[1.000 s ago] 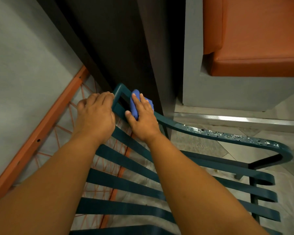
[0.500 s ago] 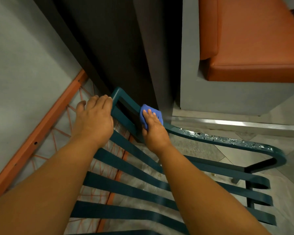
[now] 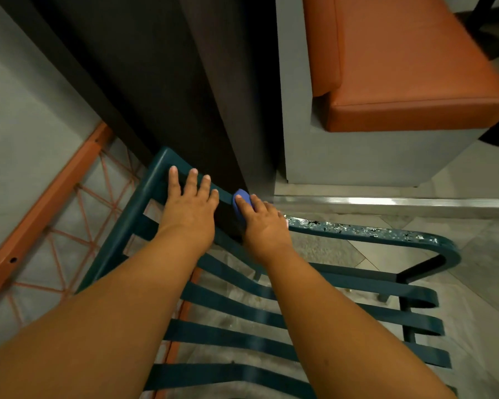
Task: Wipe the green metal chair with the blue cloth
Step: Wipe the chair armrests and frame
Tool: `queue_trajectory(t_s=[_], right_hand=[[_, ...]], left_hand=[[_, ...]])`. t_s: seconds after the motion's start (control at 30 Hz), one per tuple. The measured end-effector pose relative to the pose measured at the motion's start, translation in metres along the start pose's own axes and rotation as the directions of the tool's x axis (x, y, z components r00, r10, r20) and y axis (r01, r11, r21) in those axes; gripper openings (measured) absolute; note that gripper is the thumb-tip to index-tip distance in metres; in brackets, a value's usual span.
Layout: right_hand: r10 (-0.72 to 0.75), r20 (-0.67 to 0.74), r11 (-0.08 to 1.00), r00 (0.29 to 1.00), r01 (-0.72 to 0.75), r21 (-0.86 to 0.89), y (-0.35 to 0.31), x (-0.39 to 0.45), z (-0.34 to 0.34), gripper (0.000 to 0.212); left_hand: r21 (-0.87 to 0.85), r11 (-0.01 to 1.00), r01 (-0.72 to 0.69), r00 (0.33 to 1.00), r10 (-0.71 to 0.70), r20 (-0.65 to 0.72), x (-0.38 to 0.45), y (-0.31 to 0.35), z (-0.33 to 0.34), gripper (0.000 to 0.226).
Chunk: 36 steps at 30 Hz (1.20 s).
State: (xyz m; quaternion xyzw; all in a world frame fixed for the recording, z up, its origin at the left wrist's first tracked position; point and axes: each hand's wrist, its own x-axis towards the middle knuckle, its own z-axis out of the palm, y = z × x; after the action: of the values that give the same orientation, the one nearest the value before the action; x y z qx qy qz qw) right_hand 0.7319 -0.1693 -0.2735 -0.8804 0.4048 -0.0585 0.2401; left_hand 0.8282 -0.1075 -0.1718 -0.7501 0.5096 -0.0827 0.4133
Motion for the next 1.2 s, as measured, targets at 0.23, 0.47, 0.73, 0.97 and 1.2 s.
queue_trajectory(t_s=[0.23,0.47,0.73,0.97,1.2], right_hand=[[-0.048,0.024,0.991,0.999,0.051,-0.122,0.017,-0.018,0.003,0.074],[0.073,0.028,0.983,0.997,-0.068,-0.172,0.035,-0.031,0.0,0.069],[0.033,0.021,0.99,0.999,-0.03,-0.139,0.073,-0.053,0.0,0.068],[0.186,0.02,0.978,0.982,-0.183,-0.099,0.054,-0.036,-0.001,0.073],[0.188,0.012,0.978,0.982,-0.186,-0.095,0.092,-0.056,-0.007,0.071]], left_hand=[[0.043,0.998,0.054,0.996,-0.057,0.071,0.006,0.019,-0.005,0.071],[0.057,0.997,0.045,0.996,-0.05,0.079,0.008,0.023,-0.003,0.072],[0.023,0.998,0.051,0.997,-0.052,0.052,0.008,0.021,0.005,0.076],[0.01,0.998,0.067,0.995,-0.067,0.075,0.009,0.023,0.007,0.079],[0.02,0.997,0.072,0.993,-0.074,0.092,0.009,0.022,0.008,0.085]])
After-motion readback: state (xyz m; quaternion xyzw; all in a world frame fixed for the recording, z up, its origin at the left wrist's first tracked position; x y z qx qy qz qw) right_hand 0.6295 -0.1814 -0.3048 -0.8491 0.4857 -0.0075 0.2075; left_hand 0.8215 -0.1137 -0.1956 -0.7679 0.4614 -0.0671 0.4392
